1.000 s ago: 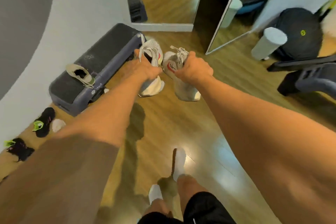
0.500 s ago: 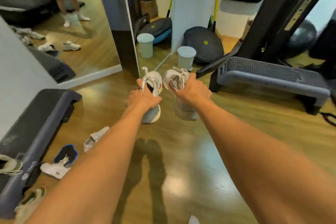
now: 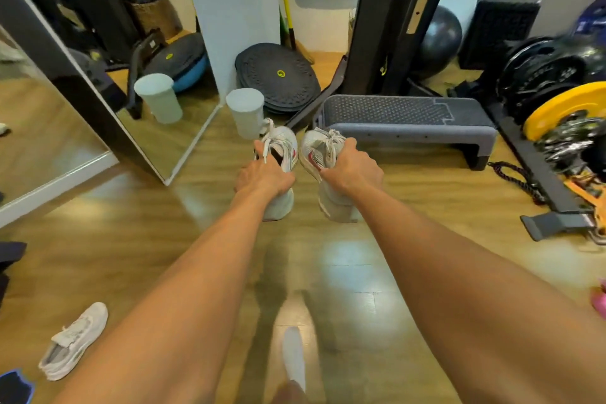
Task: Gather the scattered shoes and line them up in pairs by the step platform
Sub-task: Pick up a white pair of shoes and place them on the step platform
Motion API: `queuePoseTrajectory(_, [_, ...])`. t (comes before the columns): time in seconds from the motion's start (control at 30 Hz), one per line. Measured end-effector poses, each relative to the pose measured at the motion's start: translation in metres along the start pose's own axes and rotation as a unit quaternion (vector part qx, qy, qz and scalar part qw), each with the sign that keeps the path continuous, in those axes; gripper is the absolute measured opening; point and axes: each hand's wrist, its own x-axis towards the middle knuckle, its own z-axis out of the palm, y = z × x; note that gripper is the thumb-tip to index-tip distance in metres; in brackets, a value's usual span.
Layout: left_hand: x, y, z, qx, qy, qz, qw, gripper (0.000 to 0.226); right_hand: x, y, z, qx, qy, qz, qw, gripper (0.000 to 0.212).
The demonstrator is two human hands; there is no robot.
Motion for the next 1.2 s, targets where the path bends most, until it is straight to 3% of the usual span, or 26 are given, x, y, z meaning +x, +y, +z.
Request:
queuePoseTrajectory(0.4, [0.182,0.164,0.028,0.021,-0.035,0.05,0.998,0.094,0.205,0.036,-0.032,0.023,0.01,0.101,0.995,0.062])
queuePoseTrajectory(0.83, [0.356,0.322,0.093,0.031,-0.059,0.02,0.998,0.096,0.448,0.091,-0.05,0.045,-0.03,0.152,0.987,0.065])
queuePoseTrajectory(1.2, [0.516,0.398,0.167,0.022,-0.082,-0.029,0.996,0.098,0.637,0.118,-0.008,0.033,-0.055,0.169,0.984,0.067])
